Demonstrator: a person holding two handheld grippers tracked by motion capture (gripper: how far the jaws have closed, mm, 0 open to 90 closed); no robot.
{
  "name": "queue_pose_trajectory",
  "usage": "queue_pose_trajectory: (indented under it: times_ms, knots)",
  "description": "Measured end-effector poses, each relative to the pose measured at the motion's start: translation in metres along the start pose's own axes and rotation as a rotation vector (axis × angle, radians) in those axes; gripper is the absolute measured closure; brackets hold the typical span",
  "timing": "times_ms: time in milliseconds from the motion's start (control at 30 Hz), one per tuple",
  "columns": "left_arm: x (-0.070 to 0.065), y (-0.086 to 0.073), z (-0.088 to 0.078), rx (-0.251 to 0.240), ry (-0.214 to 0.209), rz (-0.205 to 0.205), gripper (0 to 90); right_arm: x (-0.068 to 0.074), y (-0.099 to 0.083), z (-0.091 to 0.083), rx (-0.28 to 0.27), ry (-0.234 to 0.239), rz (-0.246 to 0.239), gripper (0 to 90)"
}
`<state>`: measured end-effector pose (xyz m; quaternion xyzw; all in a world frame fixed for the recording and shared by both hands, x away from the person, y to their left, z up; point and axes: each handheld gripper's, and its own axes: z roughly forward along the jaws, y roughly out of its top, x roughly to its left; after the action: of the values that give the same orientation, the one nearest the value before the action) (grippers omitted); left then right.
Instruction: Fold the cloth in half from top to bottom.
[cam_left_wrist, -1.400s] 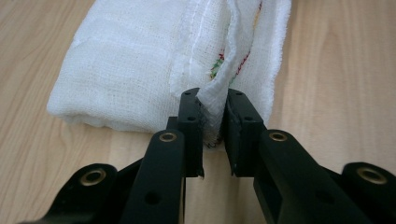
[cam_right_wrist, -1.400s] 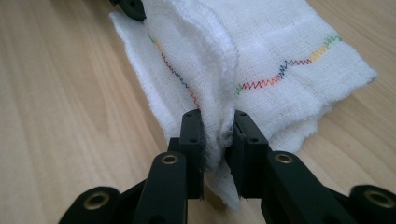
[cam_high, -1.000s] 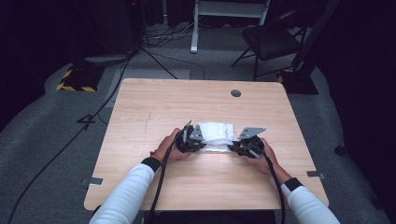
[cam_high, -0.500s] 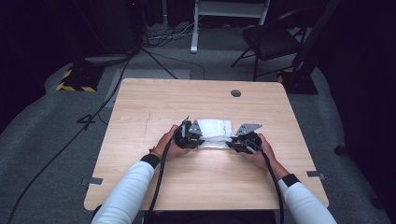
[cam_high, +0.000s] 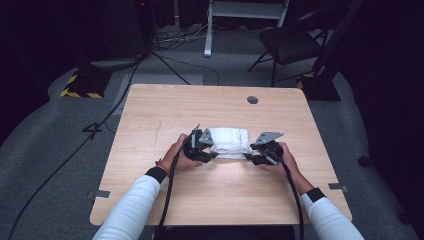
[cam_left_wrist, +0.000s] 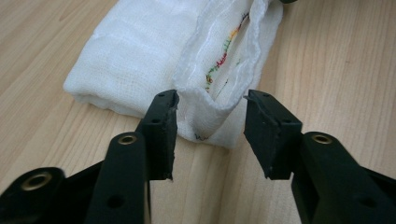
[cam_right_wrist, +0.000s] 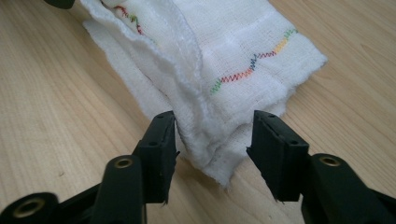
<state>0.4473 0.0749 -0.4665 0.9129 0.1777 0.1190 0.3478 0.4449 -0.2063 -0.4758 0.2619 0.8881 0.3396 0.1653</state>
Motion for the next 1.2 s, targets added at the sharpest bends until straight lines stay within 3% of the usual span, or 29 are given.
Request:
queue_pose_trajectory:
  times_ms: [133,267,567,767,1200]
  knots:
    - [-0.004,0.002,-0.004,0.016,0.003,-0.017,42.9,0.0,0.001,-0.008,-0.005,-0.008,0.002,44.5]
    - [-0.011,0.003,-0.011,0.02,0.034,-0.02,33.2,0.002,0.0,-0.017,0.006,-0.012,-0.003,37.4]
    - [-0.021,-0.003,-0.024,0.042,0.082,-0.021,27.2,0.003,-0.006,-0.04,0.013,-0.011,-0.002,30.9]
    - [-0.03,-0.01,-0.037,0.041,0.125,-0.013,24.4,0.003,-0.014,-0.053,0.018,-0.03,-0.011,29.3]
    - [-0.046,-0.034,-0.058,0.089,0.196,-0.001,20.7,0.01,-0.039,-0.073,0.07,-0.08,-0.036,28.6]
